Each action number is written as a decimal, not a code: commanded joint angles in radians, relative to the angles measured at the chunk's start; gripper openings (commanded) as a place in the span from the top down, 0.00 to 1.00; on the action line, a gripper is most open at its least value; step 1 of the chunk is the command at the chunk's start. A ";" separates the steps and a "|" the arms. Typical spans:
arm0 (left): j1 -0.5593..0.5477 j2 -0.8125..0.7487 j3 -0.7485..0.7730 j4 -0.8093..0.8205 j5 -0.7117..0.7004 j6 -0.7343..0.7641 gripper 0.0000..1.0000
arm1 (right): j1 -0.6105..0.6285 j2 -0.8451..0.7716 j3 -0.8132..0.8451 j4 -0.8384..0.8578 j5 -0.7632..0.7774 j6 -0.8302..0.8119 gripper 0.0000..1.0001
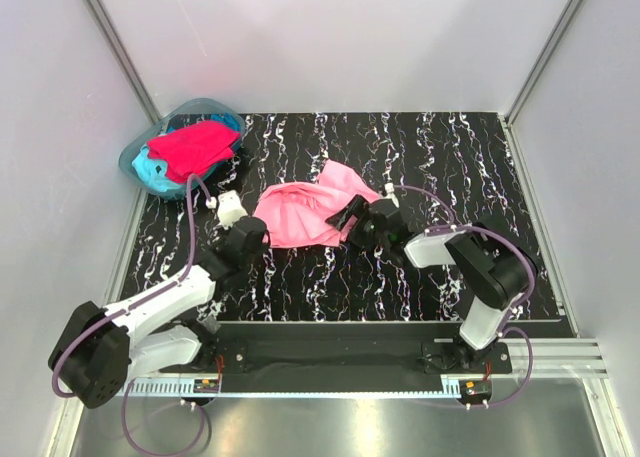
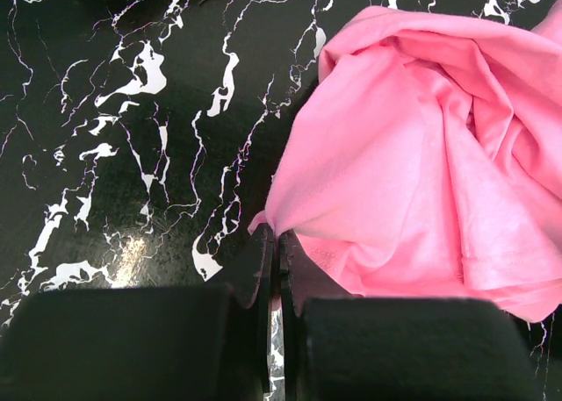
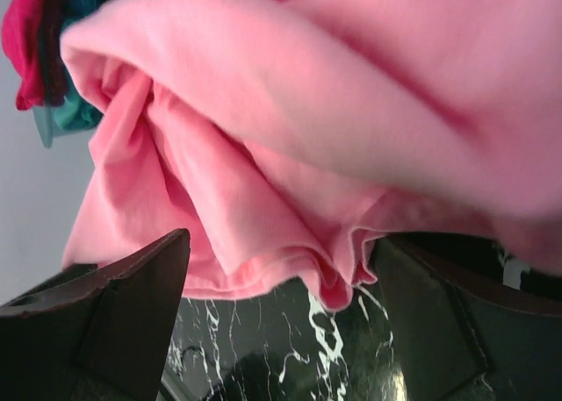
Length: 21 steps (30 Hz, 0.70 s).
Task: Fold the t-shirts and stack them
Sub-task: Flatten the tshirt out
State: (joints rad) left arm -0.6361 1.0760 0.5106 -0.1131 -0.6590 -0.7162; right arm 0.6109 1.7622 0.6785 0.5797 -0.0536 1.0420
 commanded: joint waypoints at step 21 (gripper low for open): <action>-0.002 -0.041 -0.004 0.027 -0.021 -0.009 1.00 | 0.035 -0.067 0.013 -0.302 0.190 -0.008 0.46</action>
State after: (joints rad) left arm -0.6361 1.0595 0.5098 -0.1135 -0.6590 -0.7158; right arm 0.6415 1.6936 0.6830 0.3462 0.0891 1.0412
